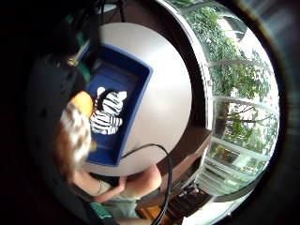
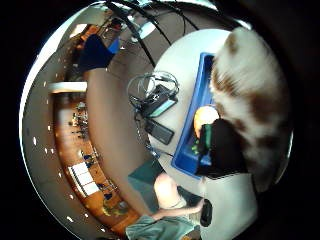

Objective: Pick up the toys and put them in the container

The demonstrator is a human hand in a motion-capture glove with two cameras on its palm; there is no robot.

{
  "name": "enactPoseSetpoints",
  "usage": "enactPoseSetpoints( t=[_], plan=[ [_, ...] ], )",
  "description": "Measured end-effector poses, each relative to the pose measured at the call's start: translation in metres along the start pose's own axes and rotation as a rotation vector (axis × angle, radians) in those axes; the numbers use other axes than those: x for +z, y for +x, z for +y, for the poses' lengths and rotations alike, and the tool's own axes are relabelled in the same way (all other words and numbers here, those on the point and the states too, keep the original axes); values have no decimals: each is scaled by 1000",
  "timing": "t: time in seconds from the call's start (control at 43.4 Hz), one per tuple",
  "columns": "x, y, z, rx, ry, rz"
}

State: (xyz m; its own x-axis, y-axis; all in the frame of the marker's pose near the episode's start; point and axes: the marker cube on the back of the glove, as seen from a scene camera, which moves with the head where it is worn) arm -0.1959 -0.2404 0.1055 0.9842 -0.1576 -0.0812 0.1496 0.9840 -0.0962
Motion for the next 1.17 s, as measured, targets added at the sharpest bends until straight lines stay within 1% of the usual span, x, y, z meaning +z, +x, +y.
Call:
enactPoseSetpoints(
  t=[0.138, 0.299, 0.392, 0.507, 0.599, 0.691, 0.852, 1.014, 1.175],
  plan=[
    [-4, -1, 8, -41, 81, 11],
    [-16, -7, 16, -173, 215, 3],
    [-19, -10, 19, -175, 244, 2],
    [-21, -9, 25, -162, 249, 6],
    [-25, -7, 34, -172, 209, 16],
    [-31, -6, 53, -177, 174, 24],
    [-48, -10, 88, -195, 156, -8],
    [-66, -24, 117, -209, 205, -49],
    [-72, -29, 137, -236, 169, -31]
  ],
)
